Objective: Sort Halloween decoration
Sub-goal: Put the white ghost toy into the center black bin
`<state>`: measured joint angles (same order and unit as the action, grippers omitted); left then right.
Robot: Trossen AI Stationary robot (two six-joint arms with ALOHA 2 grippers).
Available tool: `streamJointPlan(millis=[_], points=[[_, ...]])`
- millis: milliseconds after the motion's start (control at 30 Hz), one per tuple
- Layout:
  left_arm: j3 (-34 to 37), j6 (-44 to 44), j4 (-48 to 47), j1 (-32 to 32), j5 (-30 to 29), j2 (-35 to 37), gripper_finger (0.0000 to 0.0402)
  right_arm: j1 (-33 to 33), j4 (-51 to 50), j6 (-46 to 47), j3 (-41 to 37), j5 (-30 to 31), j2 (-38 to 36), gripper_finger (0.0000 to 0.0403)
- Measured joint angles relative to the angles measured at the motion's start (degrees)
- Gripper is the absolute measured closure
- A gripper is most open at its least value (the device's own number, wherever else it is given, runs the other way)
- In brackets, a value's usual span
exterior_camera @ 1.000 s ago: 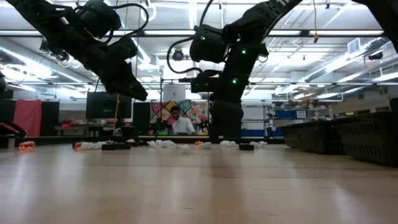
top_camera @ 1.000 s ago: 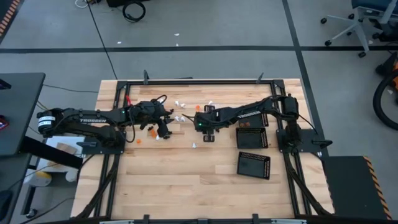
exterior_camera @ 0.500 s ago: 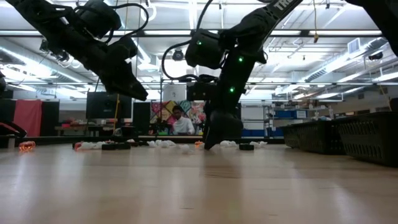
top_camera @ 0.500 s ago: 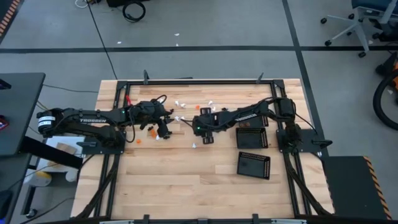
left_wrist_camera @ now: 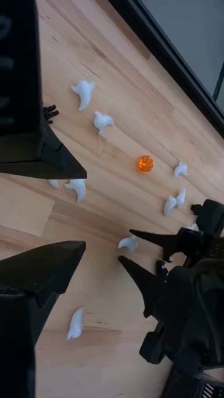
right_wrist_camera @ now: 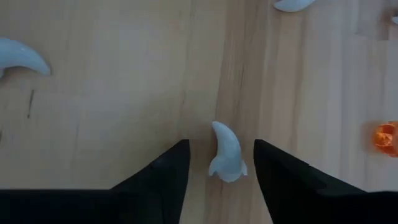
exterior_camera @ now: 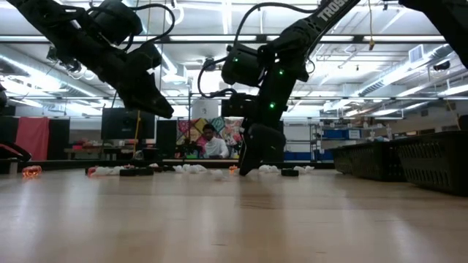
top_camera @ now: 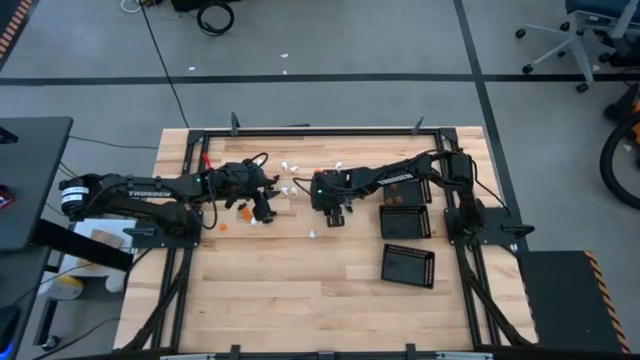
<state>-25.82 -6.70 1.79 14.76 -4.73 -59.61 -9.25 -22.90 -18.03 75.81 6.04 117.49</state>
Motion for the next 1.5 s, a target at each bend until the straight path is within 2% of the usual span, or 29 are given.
streamJointPlan(millis=[300, 567, 933, 1233, 1500], points=[[0.00, 0.02, 0.01, 0.00, 0.00, 0.00, 0.0244, -0.07, -0.75, -2.15, -0.07, -0.06, 0.13, 0.0293], [0.00, 0.28, 0.01, 0.00, 0.00, 0.00, 0.0244, -0.07, -1.21, -2.27, -0.05, -0.48, -0.43, 0.0327], [0.00, 0.40, 0.08, 0.00, 0.02, 0.00, 0.0244, -1.11, -6.04, 0.64, -0.04, -4.33, -1.53, 0.0335], [0.00, 0.44, 0.12, 0.00, 0.00, 0.00, 0.0244, -3.56, -15.38, 5.14, 4.58, -13.90, -1.24, 0.0336], [0.00, 0.44, 0.10, 0.00, 0.01, 0.00, 0.0244, -6.42, -18.25, 7.14, 5.51, -19.50, -1.33, 0.0336]])
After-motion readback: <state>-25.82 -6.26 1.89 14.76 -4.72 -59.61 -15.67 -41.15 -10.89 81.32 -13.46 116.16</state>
